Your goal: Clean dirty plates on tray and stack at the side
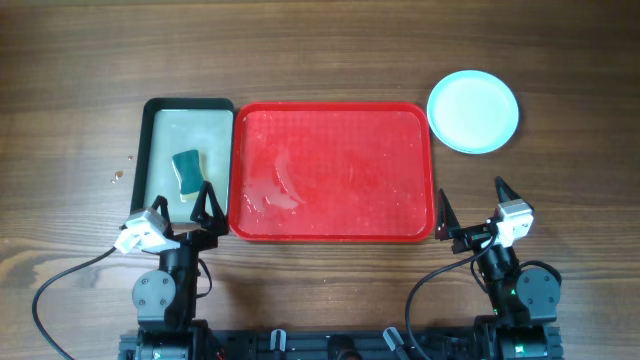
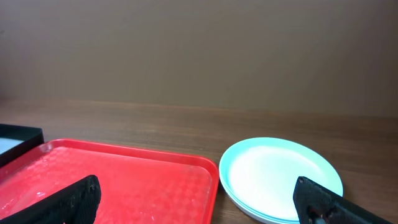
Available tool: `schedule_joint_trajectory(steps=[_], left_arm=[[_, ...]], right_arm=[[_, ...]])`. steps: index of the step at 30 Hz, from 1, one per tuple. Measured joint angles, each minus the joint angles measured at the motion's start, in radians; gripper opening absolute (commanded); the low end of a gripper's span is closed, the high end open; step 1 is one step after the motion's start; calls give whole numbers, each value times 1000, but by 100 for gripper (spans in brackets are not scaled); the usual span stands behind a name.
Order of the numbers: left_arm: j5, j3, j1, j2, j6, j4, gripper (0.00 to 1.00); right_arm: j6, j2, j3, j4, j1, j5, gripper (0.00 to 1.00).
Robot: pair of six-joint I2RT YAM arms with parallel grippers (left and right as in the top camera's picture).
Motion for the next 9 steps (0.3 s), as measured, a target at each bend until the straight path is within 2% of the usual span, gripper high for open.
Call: schedule_joint_trajectory(steps=[9], left_arm=[[0,0,0,0,0,0,100]], right_arm=[[0,0,0,0,0,0,100]])
